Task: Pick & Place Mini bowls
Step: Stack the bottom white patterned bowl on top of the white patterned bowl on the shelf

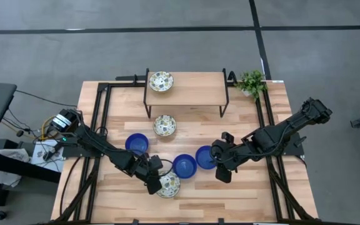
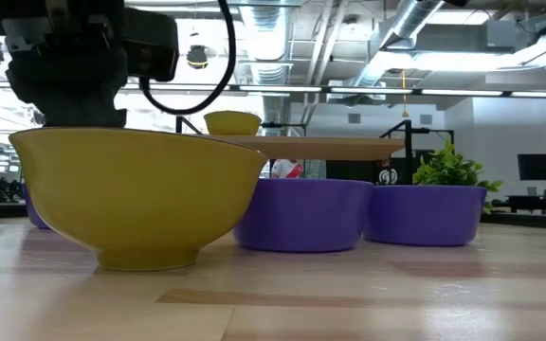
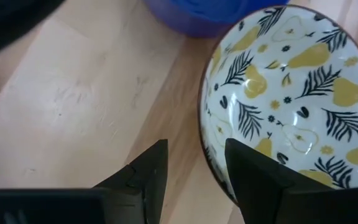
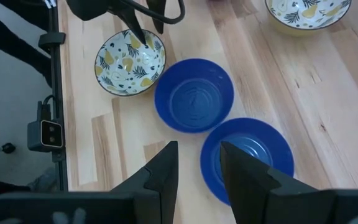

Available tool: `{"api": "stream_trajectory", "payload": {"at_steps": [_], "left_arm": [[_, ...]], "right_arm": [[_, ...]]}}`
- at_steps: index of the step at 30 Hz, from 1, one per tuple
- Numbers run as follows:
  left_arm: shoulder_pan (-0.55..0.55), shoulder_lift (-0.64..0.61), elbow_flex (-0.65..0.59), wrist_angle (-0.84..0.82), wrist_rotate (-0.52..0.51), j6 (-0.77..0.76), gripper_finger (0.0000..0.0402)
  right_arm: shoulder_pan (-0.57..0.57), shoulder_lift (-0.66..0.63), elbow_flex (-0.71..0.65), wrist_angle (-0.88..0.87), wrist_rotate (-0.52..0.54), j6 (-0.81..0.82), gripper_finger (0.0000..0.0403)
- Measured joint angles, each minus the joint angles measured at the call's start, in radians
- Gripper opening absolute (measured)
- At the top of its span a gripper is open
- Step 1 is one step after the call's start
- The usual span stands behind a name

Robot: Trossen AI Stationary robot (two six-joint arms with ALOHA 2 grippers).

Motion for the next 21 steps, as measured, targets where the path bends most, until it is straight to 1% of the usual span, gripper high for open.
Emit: {"api": "stream_trajectory", "payload": {"at_steps": [5,8,12,19,21], "left_arm": [[0.000,0.000,-0.010,0.027,0.000,-0.010,0.0158],[0.000,0.000,-0.010,0.031,0.018,-0.010,0.0147],[0.000,0.000,-0.010,0.032,0.047,-0.010,0.0109],[0.000,-0.001,-0.009,0.052,0.094,-0.010,0.0016],[0.000,-0.001,-0.008,0.054,0.094,-0.010,0.0012]], "right_arm": [[0.000,0.000,0.000,0.001,0.000,0.000,0.0107],[0.000,0.000,0.000,0.001,0.000,0.000,0.0107],[0.000,0.000,0.000,0.000,0.002,0.000,0.0107],[0.000,0.000,0.000,0.000,0.026,0.000,0.0107],[0.000,0.000,0.000,0.001,0.026,0.000,0.0107]]}}
